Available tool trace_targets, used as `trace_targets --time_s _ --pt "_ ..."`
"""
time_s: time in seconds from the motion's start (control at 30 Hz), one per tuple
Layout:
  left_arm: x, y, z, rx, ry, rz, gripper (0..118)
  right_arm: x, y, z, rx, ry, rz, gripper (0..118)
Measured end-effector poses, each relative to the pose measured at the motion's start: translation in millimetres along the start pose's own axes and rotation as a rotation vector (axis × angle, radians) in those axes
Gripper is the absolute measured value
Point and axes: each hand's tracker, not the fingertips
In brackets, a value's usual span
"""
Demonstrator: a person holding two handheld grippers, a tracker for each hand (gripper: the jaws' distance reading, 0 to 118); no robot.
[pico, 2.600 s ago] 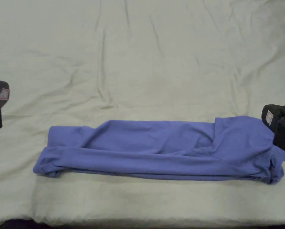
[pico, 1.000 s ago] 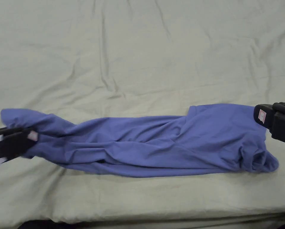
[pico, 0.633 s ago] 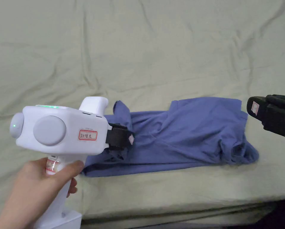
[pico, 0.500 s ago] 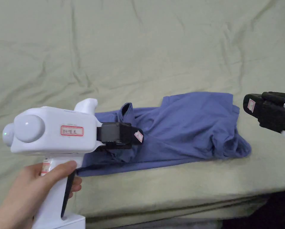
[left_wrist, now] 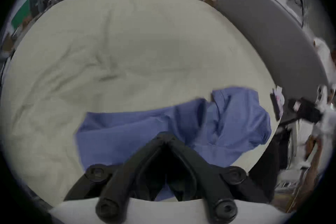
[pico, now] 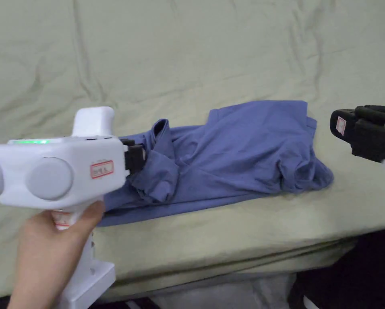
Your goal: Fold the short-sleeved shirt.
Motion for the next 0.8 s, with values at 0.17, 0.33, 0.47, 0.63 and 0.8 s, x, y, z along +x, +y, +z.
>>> trace_targets --time_s 0.17,0.33,0.47,0.63,0.8 --pt "65 -11 -25 -0.032 -0.048 -0.069 0 1 -1 -3 -0.011 0.004 -0.008 2" --pt "91 -7 -10 -0.022 -0.336 -0.004 0 -2 3 -1 -0.007 0.010 -0.006 2" --pt "39 -3 28 0.074 -0.488 0.118 0 -4 6 7 0.008 0.023 -0.005 2" --pt "-85 -21 74 0.187 -0.565 0.338 0 -11 8 4 0.001 0.048 -0.007 2" --pt "-193 -55 74 0.162 -0.510 0.518 81 -31 8 -5 -0.028 0.078 0.020 2"
